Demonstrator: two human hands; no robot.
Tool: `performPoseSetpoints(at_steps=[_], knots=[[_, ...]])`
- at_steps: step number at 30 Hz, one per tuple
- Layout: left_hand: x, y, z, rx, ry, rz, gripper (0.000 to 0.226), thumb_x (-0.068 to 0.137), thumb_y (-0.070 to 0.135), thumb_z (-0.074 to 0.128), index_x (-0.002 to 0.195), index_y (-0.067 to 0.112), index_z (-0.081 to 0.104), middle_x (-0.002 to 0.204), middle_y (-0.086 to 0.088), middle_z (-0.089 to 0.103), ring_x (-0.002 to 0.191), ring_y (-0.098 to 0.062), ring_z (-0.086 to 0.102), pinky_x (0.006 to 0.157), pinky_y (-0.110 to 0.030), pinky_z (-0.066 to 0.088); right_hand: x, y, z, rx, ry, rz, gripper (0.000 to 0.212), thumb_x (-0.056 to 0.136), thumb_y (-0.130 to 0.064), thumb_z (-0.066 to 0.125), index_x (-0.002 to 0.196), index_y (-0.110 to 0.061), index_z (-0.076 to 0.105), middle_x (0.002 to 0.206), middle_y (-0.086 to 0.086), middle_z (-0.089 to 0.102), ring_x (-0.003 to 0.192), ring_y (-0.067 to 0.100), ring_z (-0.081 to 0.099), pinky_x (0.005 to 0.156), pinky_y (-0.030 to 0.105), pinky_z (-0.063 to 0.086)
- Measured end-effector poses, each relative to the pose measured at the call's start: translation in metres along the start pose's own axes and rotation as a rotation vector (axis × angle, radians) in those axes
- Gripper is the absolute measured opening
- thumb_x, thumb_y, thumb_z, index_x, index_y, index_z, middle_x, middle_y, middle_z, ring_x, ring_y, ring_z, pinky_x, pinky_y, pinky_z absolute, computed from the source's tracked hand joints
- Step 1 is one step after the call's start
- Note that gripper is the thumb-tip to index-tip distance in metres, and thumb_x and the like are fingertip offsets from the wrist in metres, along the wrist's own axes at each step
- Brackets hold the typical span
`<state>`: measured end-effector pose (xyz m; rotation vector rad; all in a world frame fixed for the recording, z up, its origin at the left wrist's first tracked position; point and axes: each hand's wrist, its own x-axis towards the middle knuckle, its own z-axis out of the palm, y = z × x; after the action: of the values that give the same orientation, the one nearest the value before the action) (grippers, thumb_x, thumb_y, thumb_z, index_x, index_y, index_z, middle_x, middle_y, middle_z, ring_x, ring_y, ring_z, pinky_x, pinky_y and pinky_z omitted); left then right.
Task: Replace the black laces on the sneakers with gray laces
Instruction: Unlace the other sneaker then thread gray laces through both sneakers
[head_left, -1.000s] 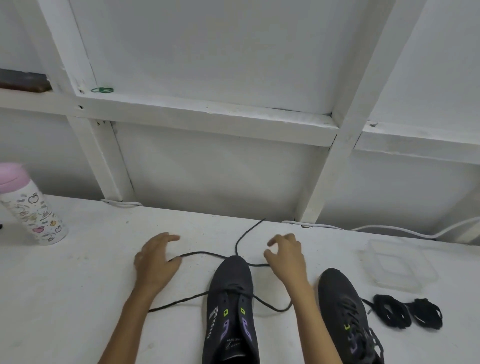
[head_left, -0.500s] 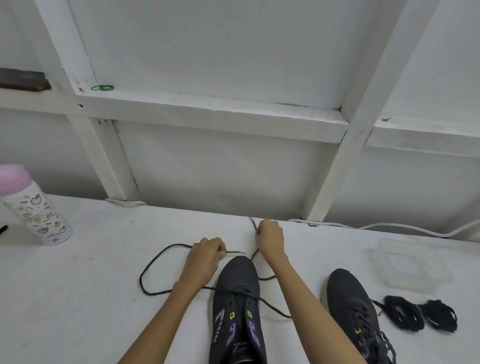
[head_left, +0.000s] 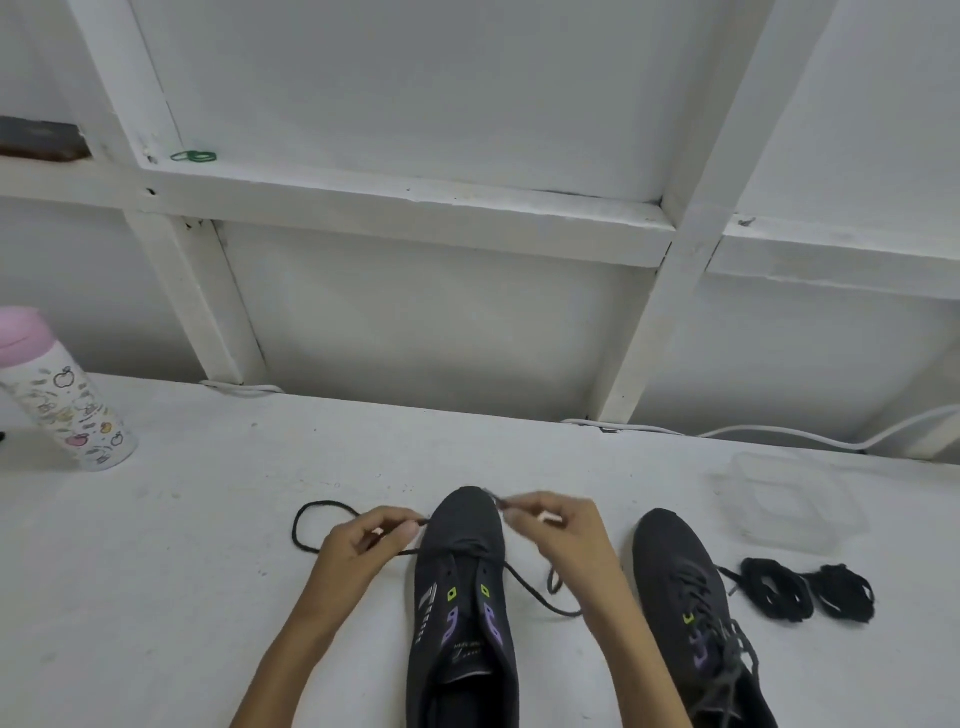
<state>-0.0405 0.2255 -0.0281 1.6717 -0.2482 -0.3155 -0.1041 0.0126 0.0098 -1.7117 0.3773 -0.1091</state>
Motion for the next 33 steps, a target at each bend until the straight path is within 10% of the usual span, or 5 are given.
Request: performPoseSetpoints(at_steps=[12, 18, 23, 33], knots=[[-0.011, -0.034, 0.001, 0.072, 0.009, -0.086, 0.038, 0.057, 0.056, 0.080, 0.084, 0.029, 0.079, 0.078, -0.027, 0.066, 0.076, -0.022, 0.054, 0.080, -0.026, 0.047, -0.030, 0.044, -0.004, -0.233, 0.029, 0.031, 0.008, 0.083, -0.028, 0.075, 0.083, -0.034, 0.080, 0.080, -0.020, 0.074, 0.075, -0.003, 0.066, 0.076, 0.028, 0.054], [-0.017, -0.027, 0.009, 0.101, 0.053, -0.067, 0.014, 0.076, 0.015, 0.080, 0.073, 0.029, 0.079, 0.077, 0.002, 0.076, 0.073, -0.013, 0.068, 0.075, -0.016, 0.051, -0.027, 0.043, 0.002, -0.309, 0.043, -0.005, 0.007, 0.082, -0.033, 0.074, 0.080, -0.039, 0.079, 0.082, -0.026, 0.073, 0.083, -0.002, 0.068, 0.081, 0.036, 0.057], [-0.018, -0.029, 0.011, 0.179, 0.097, -0.017, 0.016, 0.078, 0.019, 0.080, 0.070, 0.032, 0.078, 0.046, 0.007, 0.044, 0.052, -0.013, 0.032, 0.059, -0.022, 0.035, -0.026, 0.042, 0.008, -0.382, 0.077, -0.032, 0.017, 0.082, -0.031, 0.072, 0.068, -0.042, 0.073, 0.071, -0.026, 0.070, 0.064, -0.008, 0.058, 0.070, 0.032, 0.055], [-0.017, -0.029, 0.013, 0.250, 0.121, 0.021, 0.016, 0.080, 0.022, 0.078, 0.071, 0.035, 0.074, 0.046, 0.006, 0.033, 0.049, -0.007, 0.028, 0.055, -0.018, 0.032, -0.022, 0.039, 0.014, -0.542, 0.112, -0.030, 0.011, 0.080, -0.035, 0.066, 0.071, -0.037, 0.071, 0.051, -0.021, 0.052, 0.053, 0.007, 0.045, 0.052, 0.020, 0.033]])
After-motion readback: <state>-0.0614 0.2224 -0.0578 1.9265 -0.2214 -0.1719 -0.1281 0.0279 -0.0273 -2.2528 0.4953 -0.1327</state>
